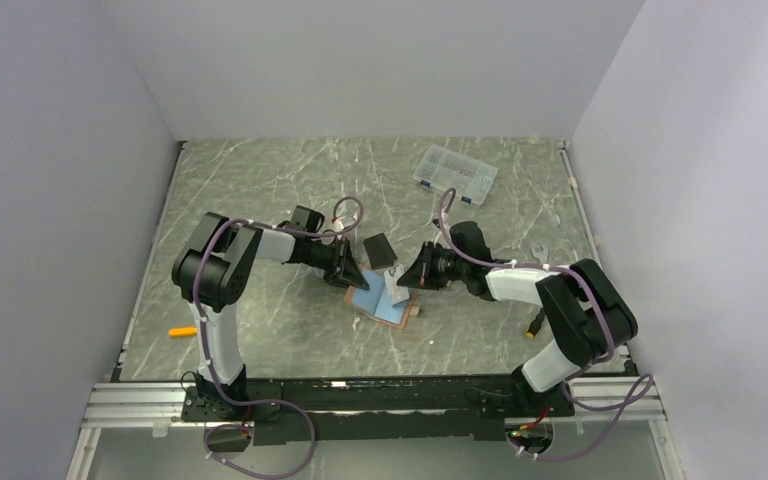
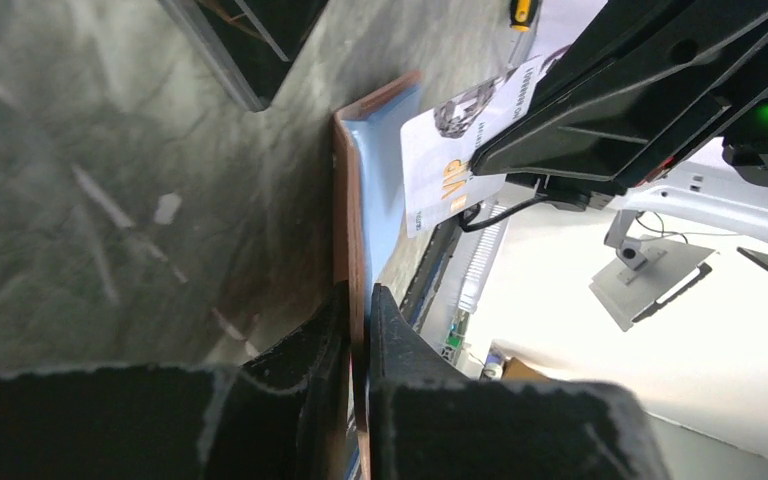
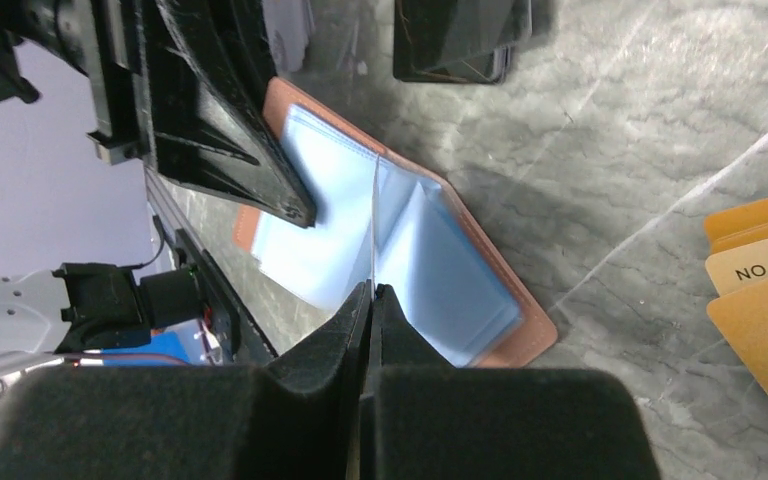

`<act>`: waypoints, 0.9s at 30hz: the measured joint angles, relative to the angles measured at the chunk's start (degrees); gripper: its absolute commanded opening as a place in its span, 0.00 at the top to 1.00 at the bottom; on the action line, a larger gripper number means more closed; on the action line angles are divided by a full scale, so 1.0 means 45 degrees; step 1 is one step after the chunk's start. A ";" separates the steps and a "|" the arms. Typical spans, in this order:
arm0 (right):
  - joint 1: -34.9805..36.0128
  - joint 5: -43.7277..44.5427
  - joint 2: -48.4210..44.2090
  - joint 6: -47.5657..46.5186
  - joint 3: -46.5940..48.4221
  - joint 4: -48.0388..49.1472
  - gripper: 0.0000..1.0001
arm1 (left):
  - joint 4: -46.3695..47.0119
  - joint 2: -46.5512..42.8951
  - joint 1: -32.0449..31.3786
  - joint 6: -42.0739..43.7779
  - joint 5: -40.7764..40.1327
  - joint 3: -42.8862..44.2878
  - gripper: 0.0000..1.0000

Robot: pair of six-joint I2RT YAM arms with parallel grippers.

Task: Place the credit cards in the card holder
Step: Insert the credit card into the card holder.

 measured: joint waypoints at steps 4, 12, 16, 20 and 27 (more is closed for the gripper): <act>0.0000 -0.0665 0.0738 -0.0010 0.0000 0.0015 1.00 | -0.0845 0.0000 0.0097 0.0646 -0.0525 0.0092 0.84; 0.0000 -0.1787 0.1025 -0.0199 -0.0219 0.0131 1.00 | -0.2302 0.0000 0.0316 0.1797 -0.1525 0.0466 0.68; 0.0000 -0.2259 0.1569 -0.0185 -0.0233 0.0510 1.00 | -0.2618 0.0000 0.0359 0.2016 -0.1622 0.0573 0.63; 0.0000 -0.2594 0.1967 -0.0141 -0.0233 0.0821 1.00 | -0.2778 0.0000 0.0359 0.2108 -0.1569 0.0690 0.62; 0.0000 -0.2822 0.2438 0.0155 -0.0228 0.1447 1.00 | -0.2764 0.0000 0.0359 0.2200 -0.1413 0.0690 0.63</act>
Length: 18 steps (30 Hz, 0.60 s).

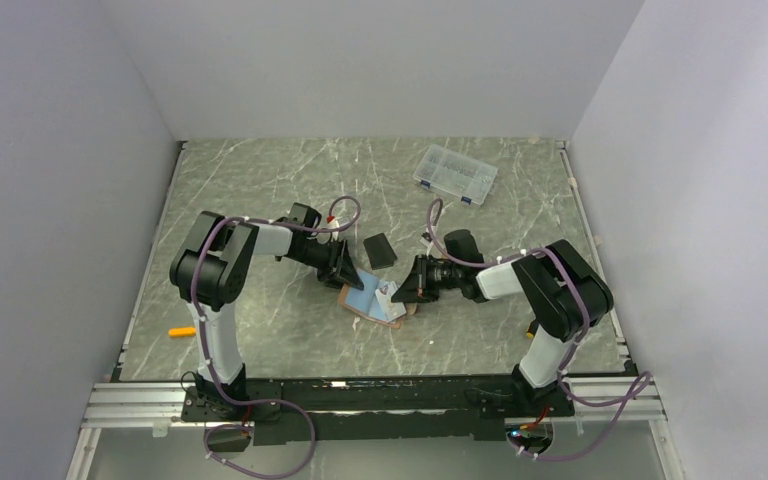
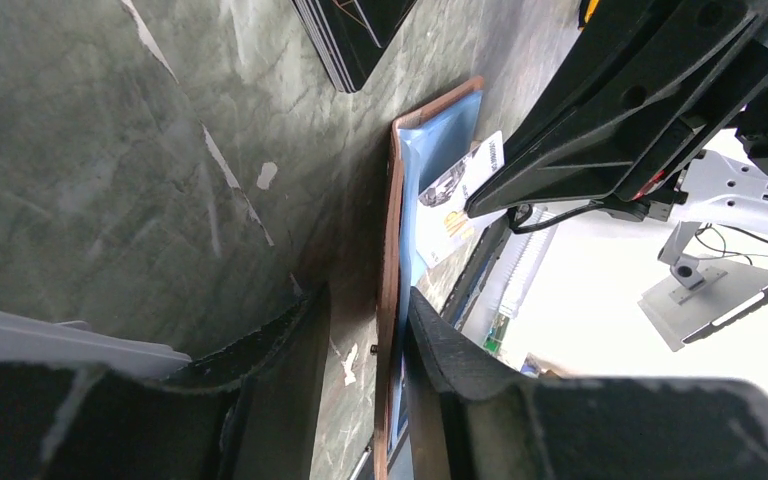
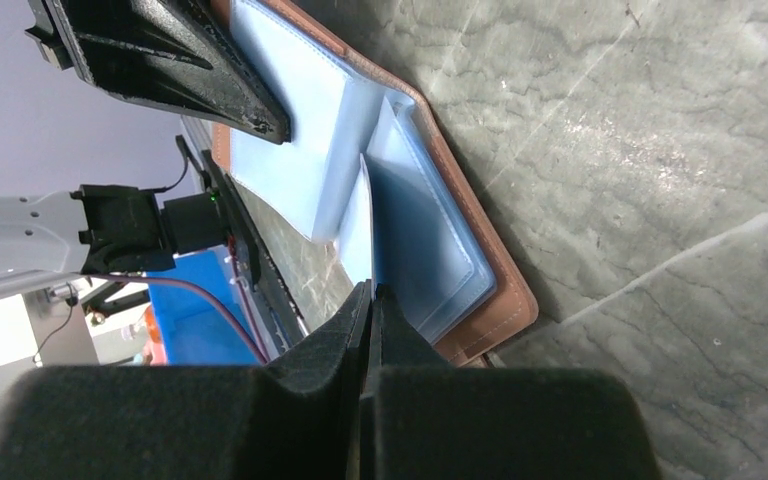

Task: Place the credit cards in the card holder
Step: Insert the credit card into the card holder.

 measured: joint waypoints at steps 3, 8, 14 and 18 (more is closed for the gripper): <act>0.0000 -0.0053 0.0121 0.0165 0.0005 0.0238 1.00 | 0.0000 0.0000 0.0000 0.0000 0.0039 0.0000 0.64; 0.0005 -0.0049 0.0141 0.0262 0.0005 0.0495 1.00 | 0.0000 0.0000 0.0000 0.0000 0.0024 0.0000 0.67; 0.0000 -0.0049 -0.0063 0.0136 0.0000 0.0432 1.00 | -0.0015 0.0000 0.0029 0.0000 -0.0039 0.0000 0.69; 0.0000 -0.0097 -0.0097 0.0136 0.0000 0.0442 1.00 | -0.0015 -0.0005 0.0039 -0.0005 -0.0068 0.0000 0.69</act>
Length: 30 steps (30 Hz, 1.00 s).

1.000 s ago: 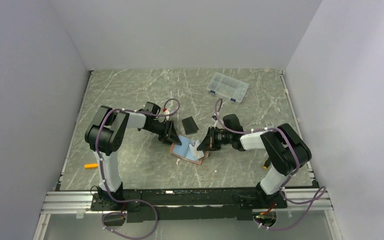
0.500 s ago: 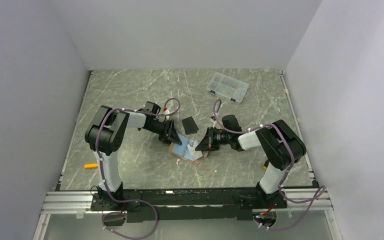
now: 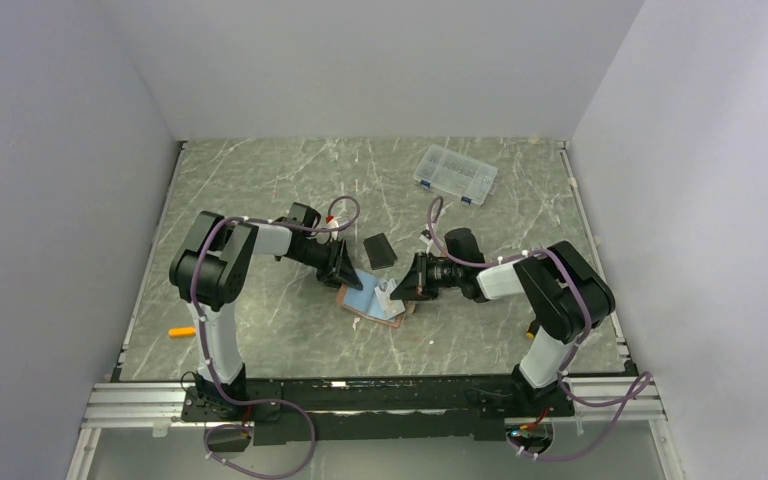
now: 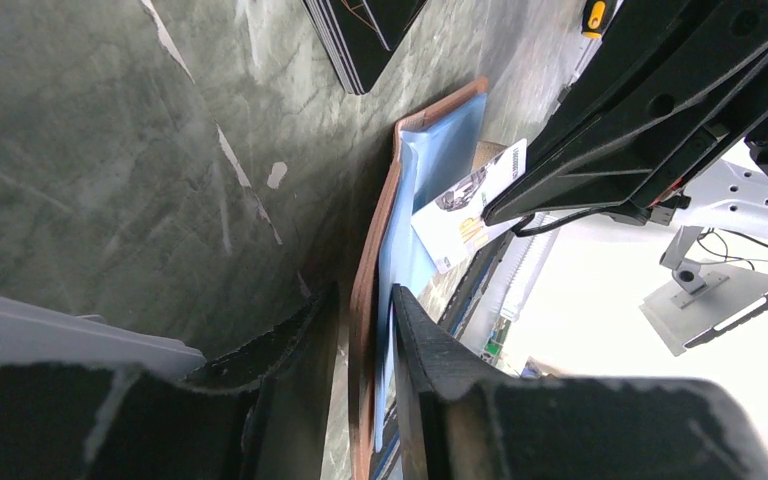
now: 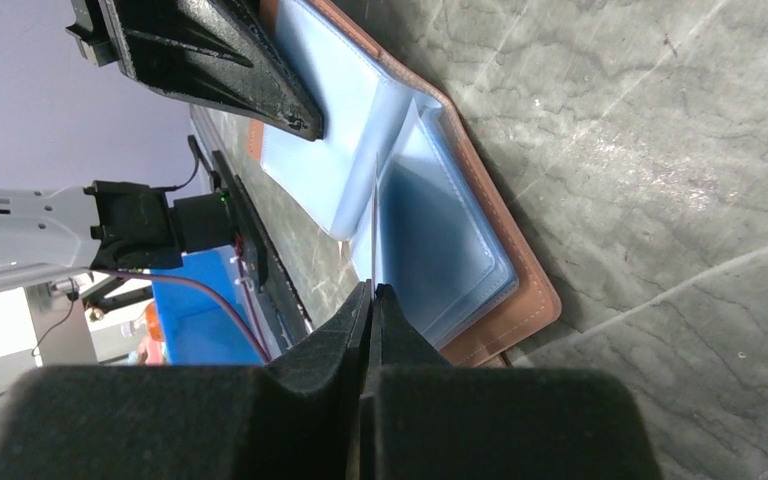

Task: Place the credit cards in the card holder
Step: Insert the credit card into the card holder.

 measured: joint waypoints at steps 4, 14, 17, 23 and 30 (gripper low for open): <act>0.0000 -0.0117 0.0000 0.0000 0.0000 0.0024 1.00 | 0.0000 -0.0010 0.0019 0.0000 -0.0015 0.0000 0.69; 0.0000 -0.0272 0.0000 0.0044 0.0005 0.0136 1.00 | -0.0005 -0.0010 0.0019 0.0000 -0.0146 0.0000 0.68; 0.0000 -0.0306 0.0044 0.0068 0.0005 0.0253 1.00 | -0.0005 -0.0039 0.0024 0.0000 -0.0155 -0.0010 0.68; 0.0000 -0.0418 0.0301 0.0223 0.0010 0.0491 1.00 | -0.0005 -0.0121 0.0024 -0.0005 -0.0155 -0.0015 0.68; 0.0000 -0.0602 0.0923 0.0588 0.0068 0.1195 1.00 | 0.0000 -0.0146 0.0029 -0.0005 -0.0155 -0.0024 0.67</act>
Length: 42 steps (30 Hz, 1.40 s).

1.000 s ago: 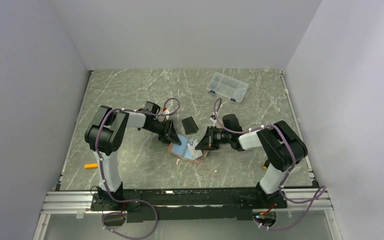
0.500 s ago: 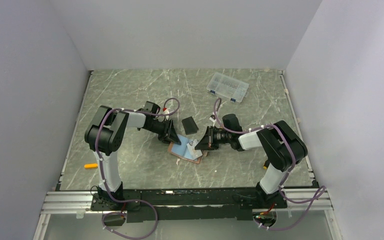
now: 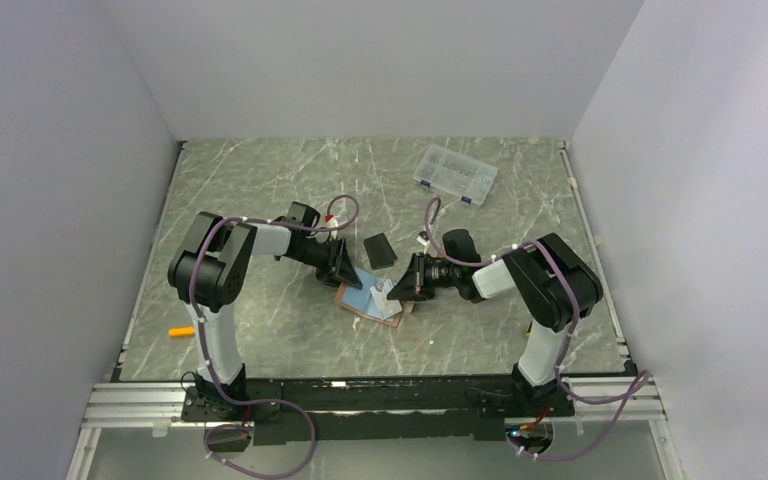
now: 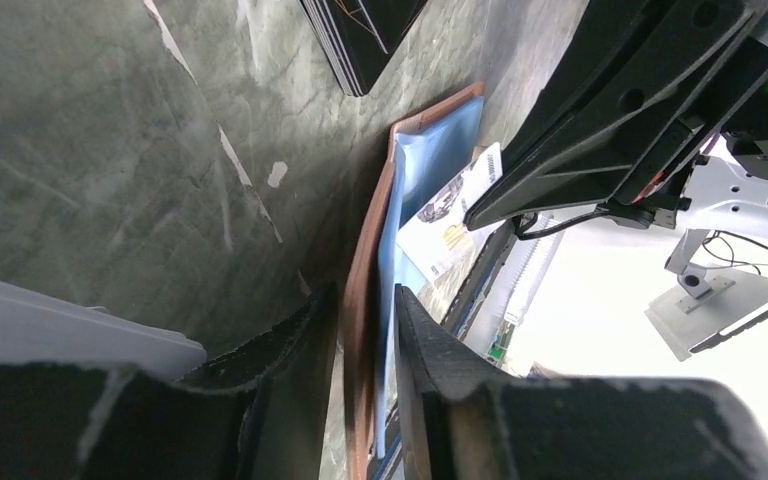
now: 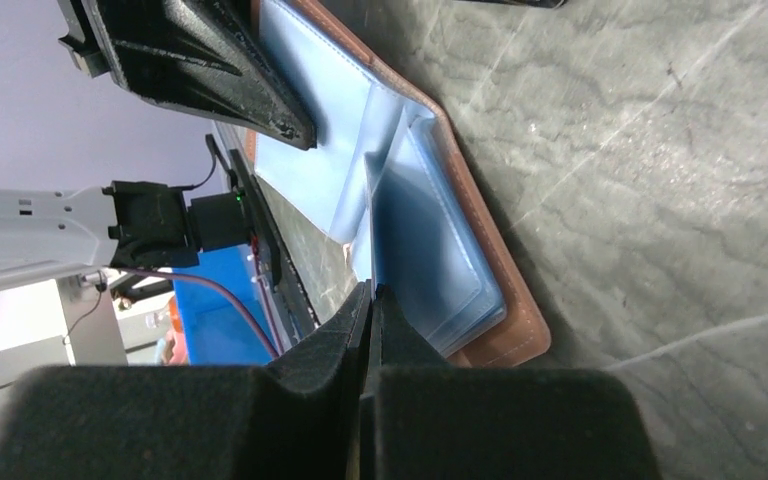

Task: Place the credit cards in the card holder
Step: Insert the credit card into the card holder.

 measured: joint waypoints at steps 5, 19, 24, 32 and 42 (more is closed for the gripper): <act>0.0000 -0.0039 0.0393 0.0325 0.0131 0.0457 1.00 | 0.0000 0.0000 0.0000 0.0000 0.0000 0.0000 0.67; 0.0005 0.0136 0.0544 0.0617 0.0330 0.0690 1.00 | 0.0029 -0.0010 0.0000 -0.0039 0.0010 -0.0083 0.70; 0.0063 0.0219 0.0641 0.0704 0.0452 0.0753 1.00 | 0.0083 -0.0034 0.0000 -0.0214 0.0024 -0.0238 0.71; 0.0146 0.0461 0.0918 0.0962 0.0568 0.0967 1.00 | 0.0257 -0.0121 0.0000 -0.0447 0.0233 -0.0291 0.72; 0.0233 0.0767 0.1073 0.1287 0.0685 0.1253 1.00 | 0.0704 -0.0141 -0.0131 -0.0855 0.0500 -0.0486 0.72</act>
